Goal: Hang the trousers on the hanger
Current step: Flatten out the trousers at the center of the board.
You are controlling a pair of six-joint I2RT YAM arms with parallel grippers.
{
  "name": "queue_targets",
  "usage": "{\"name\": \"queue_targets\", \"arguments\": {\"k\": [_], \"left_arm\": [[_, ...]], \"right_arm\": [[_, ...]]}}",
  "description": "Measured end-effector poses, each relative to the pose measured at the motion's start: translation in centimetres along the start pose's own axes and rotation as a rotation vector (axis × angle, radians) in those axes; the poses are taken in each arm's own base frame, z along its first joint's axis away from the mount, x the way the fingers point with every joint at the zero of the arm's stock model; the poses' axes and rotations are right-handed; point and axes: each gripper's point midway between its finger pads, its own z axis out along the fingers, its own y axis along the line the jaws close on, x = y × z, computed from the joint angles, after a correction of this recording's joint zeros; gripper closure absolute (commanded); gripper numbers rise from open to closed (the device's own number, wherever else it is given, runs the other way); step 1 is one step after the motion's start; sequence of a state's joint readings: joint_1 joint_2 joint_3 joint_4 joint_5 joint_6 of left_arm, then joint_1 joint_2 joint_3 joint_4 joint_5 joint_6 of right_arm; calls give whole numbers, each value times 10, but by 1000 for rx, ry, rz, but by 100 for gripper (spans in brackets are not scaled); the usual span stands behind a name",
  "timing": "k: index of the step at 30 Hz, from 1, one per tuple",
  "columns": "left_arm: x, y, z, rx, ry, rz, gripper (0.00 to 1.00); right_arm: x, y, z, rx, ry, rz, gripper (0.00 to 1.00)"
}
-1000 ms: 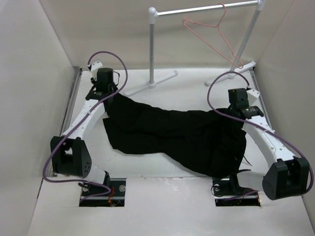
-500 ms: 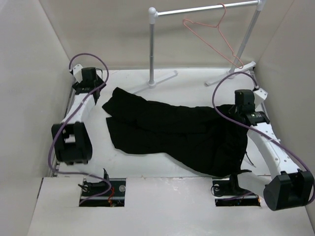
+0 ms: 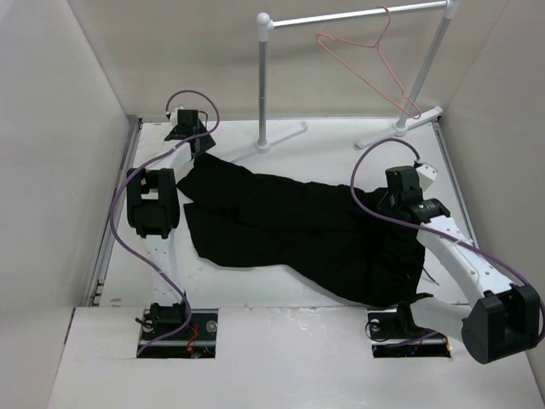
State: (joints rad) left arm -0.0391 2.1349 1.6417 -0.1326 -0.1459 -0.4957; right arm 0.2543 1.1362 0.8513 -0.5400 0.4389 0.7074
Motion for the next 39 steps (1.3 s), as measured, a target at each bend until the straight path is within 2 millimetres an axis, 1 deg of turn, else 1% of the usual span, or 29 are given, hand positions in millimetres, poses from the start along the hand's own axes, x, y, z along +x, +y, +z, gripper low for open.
{"name": "queue_targets", "arguments": {"k": [4, 7, 10, 14, 15, 16, 17, 18, 20, 22, 23, 25, 27, 28, 30, 33, 34, 36, 37, 38, 39], "left_arm": [[3, -22, 2, 31, 1, 21, 42], [5, -28, 7, 26, 4, 30, 44], [7, -22, 15, -8, 12, 35, 47], [19, -7, 25, -58, 41, 42, 51], [21, -3, 27, -70, 49, 43, 56], [24, 0, 29, -79, 58, 44, 67], [27, 2, 30, -85, 65, 47, 80], [27, 4, 31, -92, 66, 47, 89], [26, 9, 32, -109, 64, 51, 95], [23, 15, 31, -133, 47, 48, 96], [21, 19, 27, -145, 36, 44, 97], [18, 30, 12, -177, 24, 36, 98], [3, 43, -14, -199, -13, 12, 98], [-10, 49, -31, -207, -45, -6, 98], [-42, 59, -71, -211, -135, -50, 97], [-95, 76, -144, -199, -309, -137, 97], [-108, 83, -165, -198, -361, -164, 97], [-129, 101, -203, -204, -455, -220, 96], [-133, 112, -215, -215, -484, -242, 96], [-135, 121, -221, -228, -499, -257, 96], [-134, 132, -224, -249, -506, -270, 96]], "right_arm": [[1, 2, 0, -7, 3, 4, 89], [1, 2, 0, -9, 5, 3, 89], [2, 3, 0, -13, 11, 3, 88], [3, 4, 0, -19, 17, 2, 88], [4, 4, 0, -20, 18, 2, 88], [4, 5, 0, -21, 19, 2, 88], [4, 5, 0, -22, 20, 2, 88], [4, 5, 0, -23, 20, 3, 88], [4, 5, 0, -23, 21, 3, 90], [4, 5, 0, -23, 21, 4, 91], [4, 5, 0, -22, 21, 4, 92], [4, 5, 0, -22, 21, 5, 93], [4, 5, 0, -23, 20, 5, 94], [3, 5, -1, -24, 19, 5, 94], [2, 6, -4, -32, 14, 6, 94], [3, 10, -16, -65, 7, 2, 94], [5, 11, -20, -80, 11, 2, 94], [19, 12, -23, -107, 34, -3, 91], [31, 9, -24, -115, 62, -12, 89], [45, 7, -24, -119, 95, -26, 87], [59, 3, -24, -117, 136, -45, 78]]}}
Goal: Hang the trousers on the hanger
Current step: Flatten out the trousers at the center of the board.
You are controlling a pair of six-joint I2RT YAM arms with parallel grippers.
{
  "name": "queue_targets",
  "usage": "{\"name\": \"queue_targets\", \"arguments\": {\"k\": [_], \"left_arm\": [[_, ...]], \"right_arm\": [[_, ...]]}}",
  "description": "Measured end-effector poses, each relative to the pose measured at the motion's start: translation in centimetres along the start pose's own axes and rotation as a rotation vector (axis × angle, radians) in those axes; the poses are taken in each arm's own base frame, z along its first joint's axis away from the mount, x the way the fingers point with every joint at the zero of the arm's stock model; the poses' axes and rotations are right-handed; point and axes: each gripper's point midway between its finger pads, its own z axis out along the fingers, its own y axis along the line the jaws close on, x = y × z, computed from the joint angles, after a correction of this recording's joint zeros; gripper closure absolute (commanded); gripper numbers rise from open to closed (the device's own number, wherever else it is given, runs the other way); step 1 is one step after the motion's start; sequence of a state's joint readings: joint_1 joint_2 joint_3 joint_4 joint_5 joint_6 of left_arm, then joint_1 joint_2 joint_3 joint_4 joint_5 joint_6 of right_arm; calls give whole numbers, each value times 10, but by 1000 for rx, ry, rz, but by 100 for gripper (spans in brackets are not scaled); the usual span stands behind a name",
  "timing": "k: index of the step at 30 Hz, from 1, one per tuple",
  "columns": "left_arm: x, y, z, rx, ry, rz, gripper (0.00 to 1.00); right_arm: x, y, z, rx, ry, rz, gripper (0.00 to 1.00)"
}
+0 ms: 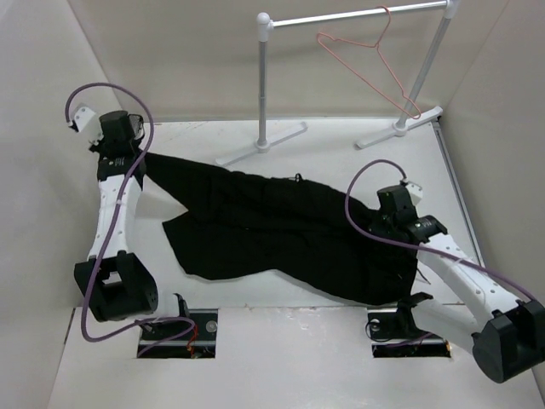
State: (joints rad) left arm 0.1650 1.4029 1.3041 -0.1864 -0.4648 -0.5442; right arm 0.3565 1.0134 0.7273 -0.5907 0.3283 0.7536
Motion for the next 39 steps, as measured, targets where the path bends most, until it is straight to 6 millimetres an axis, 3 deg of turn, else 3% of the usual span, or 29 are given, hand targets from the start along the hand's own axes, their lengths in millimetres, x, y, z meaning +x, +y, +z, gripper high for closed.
{"name": "queue_targets", "arguments": {"k": [3, 5, 7, 11, 13, 15, 22, 28, 31, 33, 35, 36, 39], "left_arm": [[15, 30, 13, -75, 31, 7, 96], [34, 49, 24, -129, 77, 21, 96], [50, 64, 31, -171, 121, 29, 96], [62, 74, 38, -210, 156, 17, 96], [63, 74, 40, -216, 161, 10, 96], [63, 70, 42, -212, 163, 6, 96], [60, 59, 48, -199, 163, -7, 96], [70, 56, 50, -199, 183, 4, 96], [71, 54, 49, -194, 186, 7, 96], [72, 51, 48, -190, 187, 9, 96], [73, 50, 48, -187, 188, 9, 96], [73, 49, 48, -185, 188, 8, 96], [73, 47, 45, -178, 186, 3, 97]], "right_arm": [[32, 0, -2, -16, 102, -57, 42], [40, 6, -7, -48, 135, -97, 30], [33, 9, -15, -72, 122, -98, 31], [-30, 2, -26, -65, -30, 46, 37], [-62, -10, -23, -22, -103, 127, 35], [-78, -27, -12, 47, -140, 180, 32], [-83, -76, 22, 246, -123, 257, 30], [-65, -102, 51, 339, -43, 285, 29], [-51, -107, 58, 345, -7, 291, 37], [-40, -107, 61, 335, 18, 295, 54], [-33, -106, 62, 322, 35, 303, 80], [-32, -104, 61, 313, 34, 309, 86], [-44, -98, 50, 285, -25, 314, 92]]}}
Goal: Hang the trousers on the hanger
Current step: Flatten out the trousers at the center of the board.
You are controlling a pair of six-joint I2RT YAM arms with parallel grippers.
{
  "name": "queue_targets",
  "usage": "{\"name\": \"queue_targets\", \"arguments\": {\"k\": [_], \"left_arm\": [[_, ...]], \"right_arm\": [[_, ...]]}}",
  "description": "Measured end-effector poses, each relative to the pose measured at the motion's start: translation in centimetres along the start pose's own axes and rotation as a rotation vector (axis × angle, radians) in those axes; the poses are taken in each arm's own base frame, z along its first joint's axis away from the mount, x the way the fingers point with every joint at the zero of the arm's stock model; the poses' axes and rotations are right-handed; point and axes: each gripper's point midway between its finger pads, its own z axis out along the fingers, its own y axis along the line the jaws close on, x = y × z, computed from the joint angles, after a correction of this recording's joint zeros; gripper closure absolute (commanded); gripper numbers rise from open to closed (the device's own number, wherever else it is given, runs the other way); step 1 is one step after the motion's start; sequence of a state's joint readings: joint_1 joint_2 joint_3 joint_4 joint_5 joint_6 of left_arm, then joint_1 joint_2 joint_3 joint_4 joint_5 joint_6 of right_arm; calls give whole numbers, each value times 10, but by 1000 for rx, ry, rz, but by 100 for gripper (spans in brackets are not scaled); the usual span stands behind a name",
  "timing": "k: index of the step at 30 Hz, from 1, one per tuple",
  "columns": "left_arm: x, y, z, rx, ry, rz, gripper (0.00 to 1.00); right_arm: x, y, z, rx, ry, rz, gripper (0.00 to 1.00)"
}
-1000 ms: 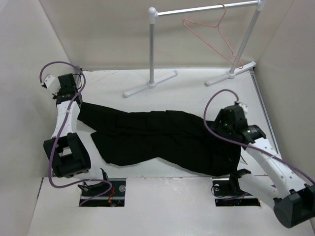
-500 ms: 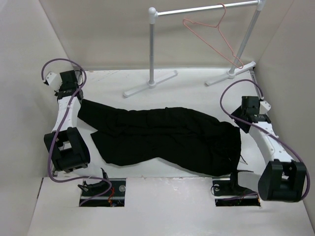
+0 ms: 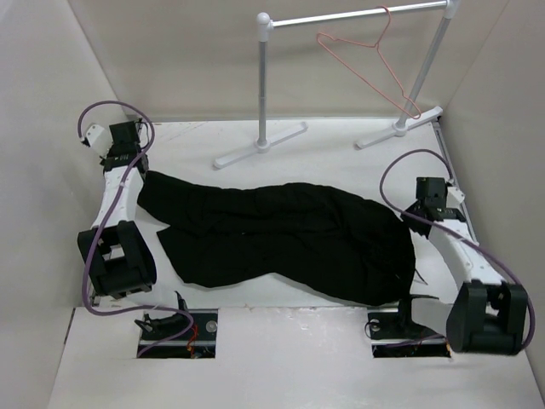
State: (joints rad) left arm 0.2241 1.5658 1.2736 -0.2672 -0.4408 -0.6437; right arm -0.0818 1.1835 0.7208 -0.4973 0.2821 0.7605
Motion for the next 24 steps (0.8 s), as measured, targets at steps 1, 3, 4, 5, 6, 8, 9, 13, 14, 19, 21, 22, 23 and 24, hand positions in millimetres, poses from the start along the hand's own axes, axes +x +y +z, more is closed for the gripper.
{"name": "queue_targets", "arguments": {"k": [1, 3, 4, 5, 6, 8, 9, 13, 14, 19, 21, 22, 23, 24], "left_arm": [[-1, 0, -3, 5, -2, -4, 97], [-6, 1, -13, 15, -10, -16, 97], [-12, 1, -21, 26, -22, -27, 97], [-18, 1, -30, 38, -36, -38, 97], [-28, 2, -41, 54, -56, -54, 97], [-50, 3, -69, 96, -107, -93, 97], [-60, 4, -82, 115, -133, -111, 97], [-103, 18, -142, 186, -244, -192, 97], [-114, 25, -156, 192, -275, -213, 97], [-147, 72, -212, 137, -429, -242, 96], [-155, 76, -227, 138, -474, -222, 96], [-159, 77, -233, 139, -493, -212, 96], [-161, 79, -235, 132, -507, -203, 96], [-162, 80, -235, 122, -513, -194, 96]], "right_arm": [[-5, 4, -10, -20, -36, -8, 93], [-13, 16, -39, -86, -110, -38, 95], [-18, 24, -60, -136, -151, -49, 96], [-24, 31, -81, -189, -191, -52, 97], [-31, 36, -106, -251, -236, -48, 97], [-48, 35, -153, -353, -323, -9, 100], [-56, 30, -171, -387, -360, 15, 100], [-70, -4, -223, -459, -454, 98, 100], [-69, -11, -230, -464, -453, 106, 100], [-78, -44, -292, -517, -501, 130, 100], [-93, -53, -323, -555, -579, 153, 100], [-97, -54, -330, -566, -602, 158, 100], [-100, -52, -332, -573, -616, 164, 100], [-101, -47, -328, -577, -618, 165, 100]]}}
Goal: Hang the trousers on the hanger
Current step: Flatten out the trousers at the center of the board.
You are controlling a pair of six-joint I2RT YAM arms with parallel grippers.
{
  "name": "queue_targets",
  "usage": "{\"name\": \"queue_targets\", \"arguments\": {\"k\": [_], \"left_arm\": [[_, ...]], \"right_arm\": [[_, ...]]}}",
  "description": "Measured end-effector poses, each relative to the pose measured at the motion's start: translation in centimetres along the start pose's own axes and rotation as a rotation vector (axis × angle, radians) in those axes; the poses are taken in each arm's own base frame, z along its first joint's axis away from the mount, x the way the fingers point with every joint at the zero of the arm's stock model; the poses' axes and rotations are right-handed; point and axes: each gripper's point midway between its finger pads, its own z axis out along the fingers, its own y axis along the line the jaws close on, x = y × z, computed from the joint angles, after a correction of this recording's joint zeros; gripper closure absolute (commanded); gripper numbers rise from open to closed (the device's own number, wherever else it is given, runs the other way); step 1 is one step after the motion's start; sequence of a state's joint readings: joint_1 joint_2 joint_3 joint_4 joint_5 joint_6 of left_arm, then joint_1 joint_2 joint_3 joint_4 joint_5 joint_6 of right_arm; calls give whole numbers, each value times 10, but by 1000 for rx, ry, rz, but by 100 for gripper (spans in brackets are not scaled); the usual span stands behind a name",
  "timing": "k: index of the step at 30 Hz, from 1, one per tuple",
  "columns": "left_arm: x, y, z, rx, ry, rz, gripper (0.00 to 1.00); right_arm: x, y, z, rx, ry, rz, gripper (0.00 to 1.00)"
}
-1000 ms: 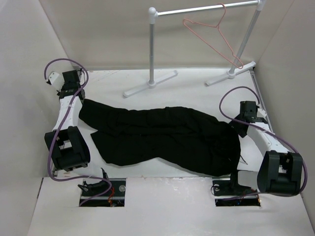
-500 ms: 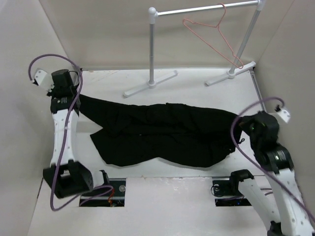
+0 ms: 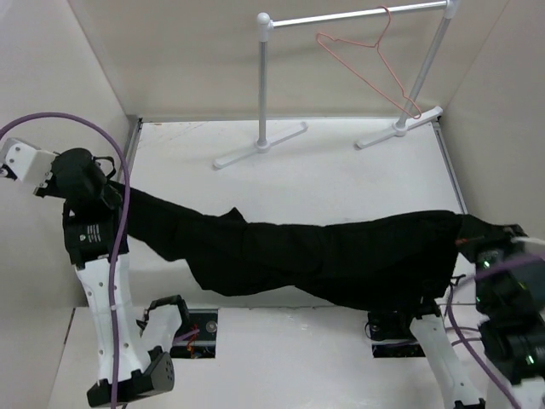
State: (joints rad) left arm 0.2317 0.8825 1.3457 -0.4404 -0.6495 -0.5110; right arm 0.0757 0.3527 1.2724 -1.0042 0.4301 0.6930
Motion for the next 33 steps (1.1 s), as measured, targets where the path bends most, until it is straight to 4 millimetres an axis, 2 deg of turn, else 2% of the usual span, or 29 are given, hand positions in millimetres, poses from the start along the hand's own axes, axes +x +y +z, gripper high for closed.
{"name": "queue_targets", "arguments": {"k": [2, 4, 6, 7, 9, 11, 14, 18, 21, 23, 26, 27, 28, 30, 31, 32, 33], "left_arm": [[8, 2, 9, -26, 5, 36, 96], [28, 1, 24, -51, 39, 83, 96], [61, -4, 47, -77, 102, 148, 96], [77, -8, 57, -82, 132, 173, 96], [120, -15, 81, -98, 214, 240, 96], [166, -19, 98, -112, 305, 313, 96], [210, -28, 113, -115, 394, 379, 96], [226, -59, 139, -93, 406, 377, 96], [238, -81, 166, -81, 396, 360, 96], [257, -89, 183, -81, 408, 362, 96], [298, -97, 209, -76, 443, 374, 92], [314, -99, 216, -69, 460, 376, 84], [331, -101, 221, -58, 479, 379, 72], [357, -105, 223, -25, 521, 376, 41], [366, -106, 221, -9, 544, 378, 31], [372, -107, 217, 7, 564, 374, 25], [372, -110, 213, 29, 567, 359, 23]], "right_arm": [[24, -3, 25, 28, 44, -14, 100], [63, -15, 62, 115, 135, -66, 99], [101, -28, 101, 209, 232, -120, 99], [115, -35, 117, 250, 264, -134, 99], [138, -51, 148, 330, 318, -145, 99], [148, -66, 168, 380, 337, -131, 99], [144, -75, 186, 410, 315, -94, 99], [137, -82, 223, 440, 273, -57, 98], [150, -97, 265, 490, 291, -45, 98], [165, -111, 292, 529, 322, -36, 98], [185, -128, 331, 577, 367, -39, 97], [190, -131, 343, 582, 375, -40, 94], [194, -133, 353, 586, 381, -41, 85], [196, -134, 371, 587, 379, -38, 57], [195, -133, 375, 585, 370, -31, 42], [193, -133, 377, 582, 365, -30, 30], [191, -131, 376, 581, 359, -26, 23]]}}
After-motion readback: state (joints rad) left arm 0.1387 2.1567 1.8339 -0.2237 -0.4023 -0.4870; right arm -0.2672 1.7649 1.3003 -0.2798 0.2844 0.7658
